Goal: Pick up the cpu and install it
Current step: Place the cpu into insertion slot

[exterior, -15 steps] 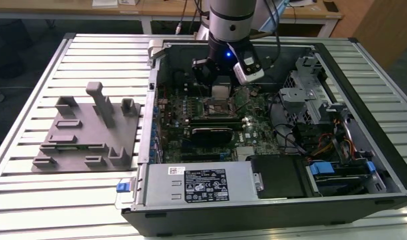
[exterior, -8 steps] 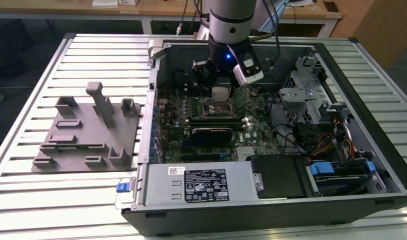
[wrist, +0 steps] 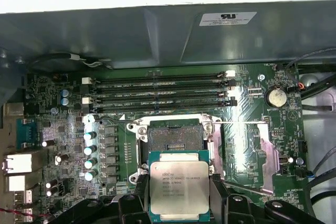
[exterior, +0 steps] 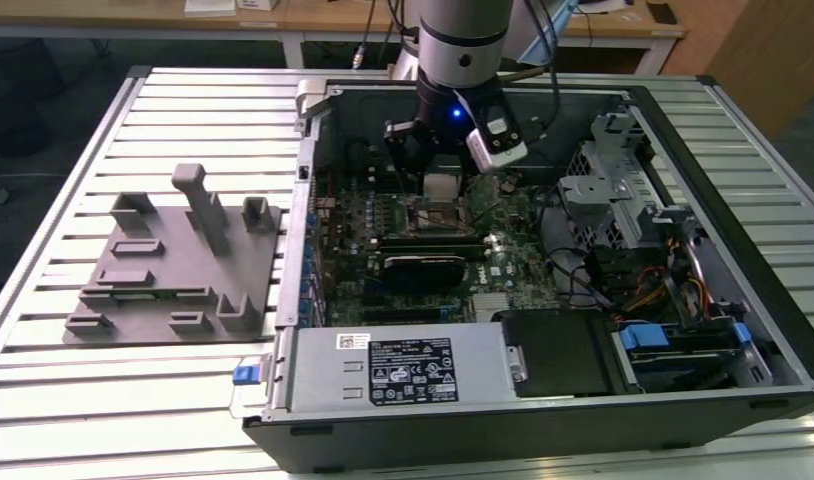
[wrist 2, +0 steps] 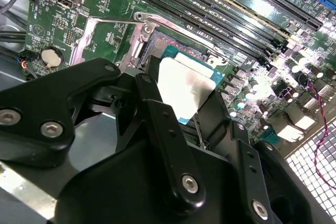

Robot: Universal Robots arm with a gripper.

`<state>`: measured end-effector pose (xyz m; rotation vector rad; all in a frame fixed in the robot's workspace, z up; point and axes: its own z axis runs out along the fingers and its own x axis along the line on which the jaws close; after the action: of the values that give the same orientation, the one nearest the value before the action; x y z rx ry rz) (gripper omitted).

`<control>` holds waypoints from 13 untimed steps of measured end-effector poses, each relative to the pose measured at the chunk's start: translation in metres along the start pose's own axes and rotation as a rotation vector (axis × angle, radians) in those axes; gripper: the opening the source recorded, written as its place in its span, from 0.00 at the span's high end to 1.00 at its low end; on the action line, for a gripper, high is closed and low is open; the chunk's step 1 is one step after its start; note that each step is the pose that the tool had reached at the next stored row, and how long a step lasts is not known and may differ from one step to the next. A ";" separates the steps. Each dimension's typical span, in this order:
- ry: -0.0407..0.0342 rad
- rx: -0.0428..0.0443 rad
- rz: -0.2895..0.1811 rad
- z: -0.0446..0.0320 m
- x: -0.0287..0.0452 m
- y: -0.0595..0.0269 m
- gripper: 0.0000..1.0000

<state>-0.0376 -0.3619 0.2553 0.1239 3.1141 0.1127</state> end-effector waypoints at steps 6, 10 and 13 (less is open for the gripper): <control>-0.0001 0.0000 0.001 0.0001 0.0000 0.0000 0.46; -0.0041 0.0010 0.055 0.0001 0.0000 0.0000 0.46; -0.0075 0.0019 0.101 0.0001 0.0000 0.0000 0.46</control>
<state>-0.0375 -0.3618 0.2552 0.2818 3.1002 0.1107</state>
